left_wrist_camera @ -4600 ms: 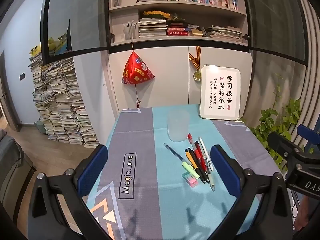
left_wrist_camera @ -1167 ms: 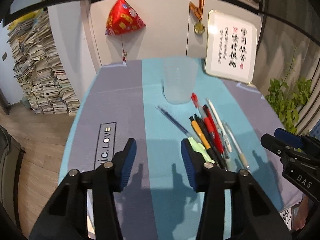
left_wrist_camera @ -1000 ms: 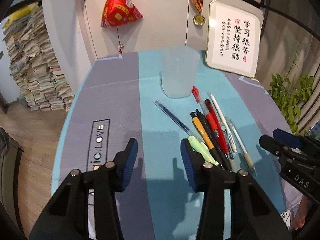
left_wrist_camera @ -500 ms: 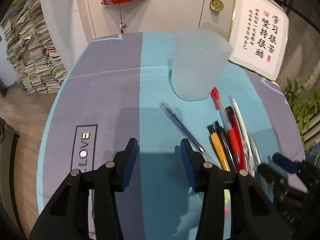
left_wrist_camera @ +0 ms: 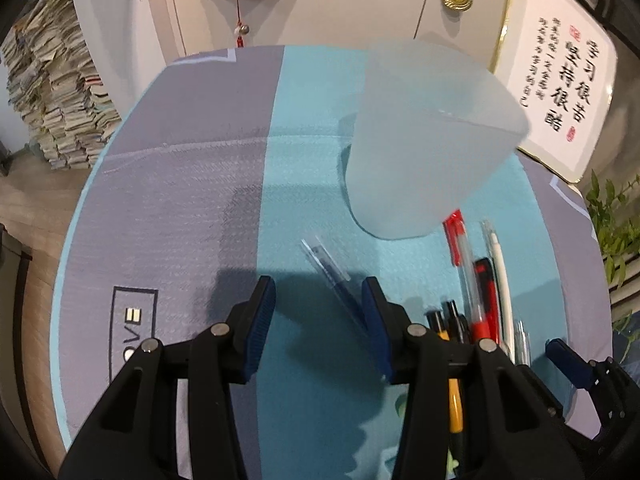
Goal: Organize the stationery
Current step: 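Close the left tool on the blue-ink pen while the right tool grasps the clear pen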
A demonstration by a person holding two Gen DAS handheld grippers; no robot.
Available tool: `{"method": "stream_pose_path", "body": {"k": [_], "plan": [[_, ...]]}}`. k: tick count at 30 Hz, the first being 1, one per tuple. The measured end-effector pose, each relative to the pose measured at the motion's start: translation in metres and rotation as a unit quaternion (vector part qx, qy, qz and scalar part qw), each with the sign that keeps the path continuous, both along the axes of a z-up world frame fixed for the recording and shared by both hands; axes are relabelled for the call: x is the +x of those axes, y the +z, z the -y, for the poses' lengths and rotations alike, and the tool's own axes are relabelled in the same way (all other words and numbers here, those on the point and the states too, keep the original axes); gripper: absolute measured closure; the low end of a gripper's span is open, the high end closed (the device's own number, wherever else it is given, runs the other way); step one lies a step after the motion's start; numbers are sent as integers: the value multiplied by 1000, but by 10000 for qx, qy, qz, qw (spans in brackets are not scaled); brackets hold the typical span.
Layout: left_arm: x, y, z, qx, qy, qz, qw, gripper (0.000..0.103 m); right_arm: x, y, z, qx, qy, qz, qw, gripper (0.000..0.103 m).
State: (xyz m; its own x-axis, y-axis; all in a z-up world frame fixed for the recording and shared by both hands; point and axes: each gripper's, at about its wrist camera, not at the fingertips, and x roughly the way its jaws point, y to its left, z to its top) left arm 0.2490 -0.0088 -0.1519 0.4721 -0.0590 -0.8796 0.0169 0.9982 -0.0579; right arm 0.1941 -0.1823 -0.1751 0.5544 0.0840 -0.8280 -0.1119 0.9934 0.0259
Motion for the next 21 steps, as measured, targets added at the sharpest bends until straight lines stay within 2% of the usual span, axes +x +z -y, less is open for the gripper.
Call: {"method": "stream_pose_path", "body": {"k": [4, 5, 6, 7, 8, 10, 14, 21], "plan": [[8, -1, 3, 140, 13, 29, 9999, 62, 9, 1, -6, -172, 43, 55, 9998, 59], [9, -1, 4, 158, 15, 35, 9999, 62, 10, 1, -7, -180, 67, 58, 9998, 61], [9, -1, 4, 180, 24, 55, 9998, 67, 11, 2, -8, -167, 127, 62, 9998, 65], [10, -1, 5, 205, 25, 91, 9997, 73, 10, 2, -10, -175, 151, 70, 9997, 74], [10, -1, 6, 194, 8, 133, 9997, 83, 11, 2, -12, -179, 195, 71, 9996, 86], [11, 0, 3, 47, -9, 114, 9999, 85, 10, 2, -11, -122, 202, 59, 9997, 86], [6, 7, -4, -361, -72, 79, 9993, 89, 7, 7, -1, 343, 195, 12, 9992, 87], [-24, 52, -8, -355, -187, 669, 9970, 92, -10, 39, 16, 685, 12, 393, 9969, 87]]}}
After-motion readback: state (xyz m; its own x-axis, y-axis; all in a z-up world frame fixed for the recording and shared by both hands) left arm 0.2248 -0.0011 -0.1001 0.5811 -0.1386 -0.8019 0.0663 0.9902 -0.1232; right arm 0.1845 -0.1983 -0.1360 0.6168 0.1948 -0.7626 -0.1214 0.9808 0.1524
